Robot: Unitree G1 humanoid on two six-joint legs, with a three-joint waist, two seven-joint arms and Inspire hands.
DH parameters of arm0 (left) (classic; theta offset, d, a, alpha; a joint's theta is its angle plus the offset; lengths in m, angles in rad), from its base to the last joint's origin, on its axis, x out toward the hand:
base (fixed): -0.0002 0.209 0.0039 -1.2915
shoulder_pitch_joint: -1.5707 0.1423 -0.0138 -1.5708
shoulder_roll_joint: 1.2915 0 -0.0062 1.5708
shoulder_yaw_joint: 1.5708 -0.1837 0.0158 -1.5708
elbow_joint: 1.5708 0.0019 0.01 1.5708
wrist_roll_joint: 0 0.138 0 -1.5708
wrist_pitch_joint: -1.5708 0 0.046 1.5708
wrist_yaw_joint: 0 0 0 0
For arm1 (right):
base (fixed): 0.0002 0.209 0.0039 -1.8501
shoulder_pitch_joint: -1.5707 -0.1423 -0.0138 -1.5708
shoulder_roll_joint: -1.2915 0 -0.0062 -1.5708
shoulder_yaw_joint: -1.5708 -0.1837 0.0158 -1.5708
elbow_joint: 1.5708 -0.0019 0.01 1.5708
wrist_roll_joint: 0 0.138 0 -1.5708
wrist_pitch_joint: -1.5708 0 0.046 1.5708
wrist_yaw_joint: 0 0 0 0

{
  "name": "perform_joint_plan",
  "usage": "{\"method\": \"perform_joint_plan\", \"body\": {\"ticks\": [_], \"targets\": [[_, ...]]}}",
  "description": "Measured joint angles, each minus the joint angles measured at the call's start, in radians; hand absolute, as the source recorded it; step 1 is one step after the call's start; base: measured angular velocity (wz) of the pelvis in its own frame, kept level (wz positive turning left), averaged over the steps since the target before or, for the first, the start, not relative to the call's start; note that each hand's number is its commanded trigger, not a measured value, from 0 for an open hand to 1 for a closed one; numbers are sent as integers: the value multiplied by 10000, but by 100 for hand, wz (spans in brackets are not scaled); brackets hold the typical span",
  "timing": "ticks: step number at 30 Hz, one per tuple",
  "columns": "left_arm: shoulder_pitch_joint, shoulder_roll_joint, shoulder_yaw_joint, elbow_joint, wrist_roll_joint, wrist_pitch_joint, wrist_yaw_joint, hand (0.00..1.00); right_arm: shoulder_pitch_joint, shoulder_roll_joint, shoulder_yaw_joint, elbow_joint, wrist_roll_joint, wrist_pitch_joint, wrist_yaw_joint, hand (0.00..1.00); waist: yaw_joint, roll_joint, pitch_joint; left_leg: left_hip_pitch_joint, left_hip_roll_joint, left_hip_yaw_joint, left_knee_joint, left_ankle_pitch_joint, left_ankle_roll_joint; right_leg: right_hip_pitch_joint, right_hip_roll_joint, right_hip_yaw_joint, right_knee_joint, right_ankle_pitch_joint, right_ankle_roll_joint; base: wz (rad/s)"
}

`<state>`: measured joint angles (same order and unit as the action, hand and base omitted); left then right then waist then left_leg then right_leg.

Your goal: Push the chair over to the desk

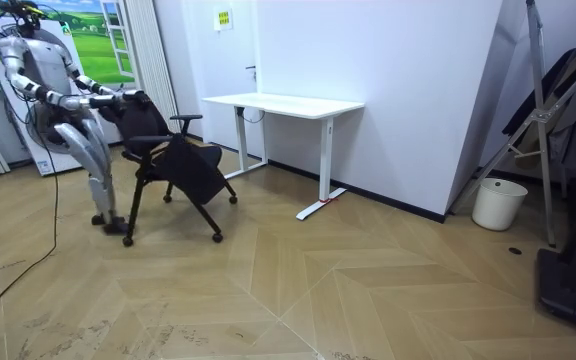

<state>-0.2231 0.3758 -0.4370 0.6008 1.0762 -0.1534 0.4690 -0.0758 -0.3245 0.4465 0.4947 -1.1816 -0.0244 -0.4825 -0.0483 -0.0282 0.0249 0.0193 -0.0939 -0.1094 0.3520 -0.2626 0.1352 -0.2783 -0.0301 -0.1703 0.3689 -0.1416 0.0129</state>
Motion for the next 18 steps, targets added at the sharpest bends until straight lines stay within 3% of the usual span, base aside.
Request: {"method": "perform_joint_plan", "body": {"ticks": [2,5,6,7,8,9,10,11,12,13,15,16,18], "targets": [[24,-52,-6,3,-48,6,-77,100,7,-99,-7,-21,38,-85,48,100,-93,-123,-26,332,-236,-231,94,-301,49,11,-151,139,-981,491,13,58],[33,-164,16,-54,-141,63,-73,100,-13,-273,-119,-297,55,-121,232,100,18,-5,-89,668,-256,-518,529,-1041,-9,118,-183,180,-1090,1027,-194,30],[27,-180,106,-51,-187,94,-66,100,-171,-292,-139,-344,22,-175,397,100,6,102,-74,821,-96,-622,653,-1318,-34,166,-95,67,-791,1216,-240,19],[10,-182,207,-10,-253,103,-63,100,-344,-288,-116,-382,10,-194,611,100,43,242,-144,996,138,-709,782,-1577,-219,185,70,-49,-375,1185,-316,18],[4,-188,259,-9,-267,110,-63,100,-423,-297,-101,-399,8,-195,687,100,78,301,-174,1083,281,-719,916,-1749,-277,199,192,-121,-134,1066,-482,12],[-23,-216,372,-30,-265,111,-86,100,-588,-287,-101,-365,11,-201,746,100,246,397,-138,1101,586,-343,1539,-2074,-554,207,376,-293,384,785,-766,17],[-159,-283,440,12,-254,186,-181,100,-802,-272,-105,-266,13,-189,861,100,312,412,-97,694,834,416,2893,-2026,-783,283,431,-287,896,494,-901,27],[-225,-318,441,84,-242,224,-233,100,-884,-276,-103,-169,19,-212,929,100,335,352,-56,387,985,741,3754,-1802,-1084,366,492,-243,1090,272,-941,35],[-230,-387,437,128,-223,294,-282,100,-984,-271,-94,-16,24,-305,1037,100,440,277,-65,-124,1301,1165,5131,-1098,-1438,556,565,-213,1340,-94,-1031,18],[-170,-439,438,150,-223,338,-267,100,-990,-260,-88,64,10,-334,1024,100,604,255,-51,-524,1603,1422,6219,-167,-1636,841,662,-246,1363,-352,-1144,10],[-37,-426,438,112,-223,355,-200,100,-970,-267,-84,114,10,-457,1006,100,739,170,-36,-1005,1923,1653,7132,764,-1691,1251,656,-354,1362,-677,-1312,19],[10,-411,434,88,-207,366,-133,100,-966,-268,-84,148,40,-505,994,100,844,58,-4,-1327,2116,1787,7253,735,-1672,1497,629,-389,1336,-864,-1307,20],[32,-412,415,63,-142,369,2,100,-969,-281,-69,184,40,-530,996,100,997,-80,-13,-1941,2365,1874,6885,494,-1604,1846,545,-578,1161,-1062,-1365,14]]}}
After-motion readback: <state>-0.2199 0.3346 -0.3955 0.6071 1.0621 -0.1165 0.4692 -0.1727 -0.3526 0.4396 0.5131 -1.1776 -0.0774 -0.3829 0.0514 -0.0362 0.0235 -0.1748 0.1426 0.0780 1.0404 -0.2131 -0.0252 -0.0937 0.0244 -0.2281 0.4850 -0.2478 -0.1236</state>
